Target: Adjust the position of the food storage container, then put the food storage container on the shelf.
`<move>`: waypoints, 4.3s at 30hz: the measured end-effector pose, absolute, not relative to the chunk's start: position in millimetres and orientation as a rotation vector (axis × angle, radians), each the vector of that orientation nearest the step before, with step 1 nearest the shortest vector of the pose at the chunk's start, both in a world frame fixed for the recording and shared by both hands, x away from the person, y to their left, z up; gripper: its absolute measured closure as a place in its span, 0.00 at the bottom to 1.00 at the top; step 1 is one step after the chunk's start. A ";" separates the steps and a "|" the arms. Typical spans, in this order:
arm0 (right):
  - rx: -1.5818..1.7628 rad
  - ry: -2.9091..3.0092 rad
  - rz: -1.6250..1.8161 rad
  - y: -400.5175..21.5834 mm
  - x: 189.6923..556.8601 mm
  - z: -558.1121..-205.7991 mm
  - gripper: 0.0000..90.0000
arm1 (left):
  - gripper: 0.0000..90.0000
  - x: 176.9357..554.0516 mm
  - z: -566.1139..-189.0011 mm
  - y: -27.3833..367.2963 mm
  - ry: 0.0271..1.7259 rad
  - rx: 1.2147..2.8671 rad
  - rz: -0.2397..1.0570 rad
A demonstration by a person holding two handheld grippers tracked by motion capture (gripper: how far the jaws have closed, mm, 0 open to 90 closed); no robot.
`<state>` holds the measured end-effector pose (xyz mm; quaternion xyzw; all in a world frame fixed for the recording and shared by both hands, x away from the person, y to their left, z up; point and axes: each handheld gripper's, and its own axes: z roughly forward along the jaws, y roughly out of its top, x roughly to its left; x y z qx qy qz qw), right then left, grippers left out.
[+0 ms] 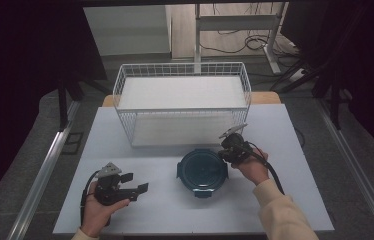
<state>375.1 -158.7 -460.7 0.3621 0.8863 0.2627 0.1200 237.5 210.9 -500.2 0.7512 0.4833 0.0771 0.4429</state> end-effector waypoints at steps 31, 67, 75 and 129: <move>0.993 2.661 0.823 -132.6 353.9 -464.0 1.00 | 0.25 237.7 -499.9 209.9 1.199 1.865 0.188; 1.165 2.371 1.455 -226.8 270.5 -456.8 0.25 | 0.25 224.8 -477.7 203.2 1.153 1.840 0.191; 1.173 2.391 1.431 -222.5 269.8 -462.1 0.23 | 0.25 225.7 -475.3 203.8 1.178 1.824 0.187; 1.547 2.499 1.376 -167.1 306.6 -494.5 0.12 | 0.16 275.4 -499.7 158.1 1.287 1.757 -0.214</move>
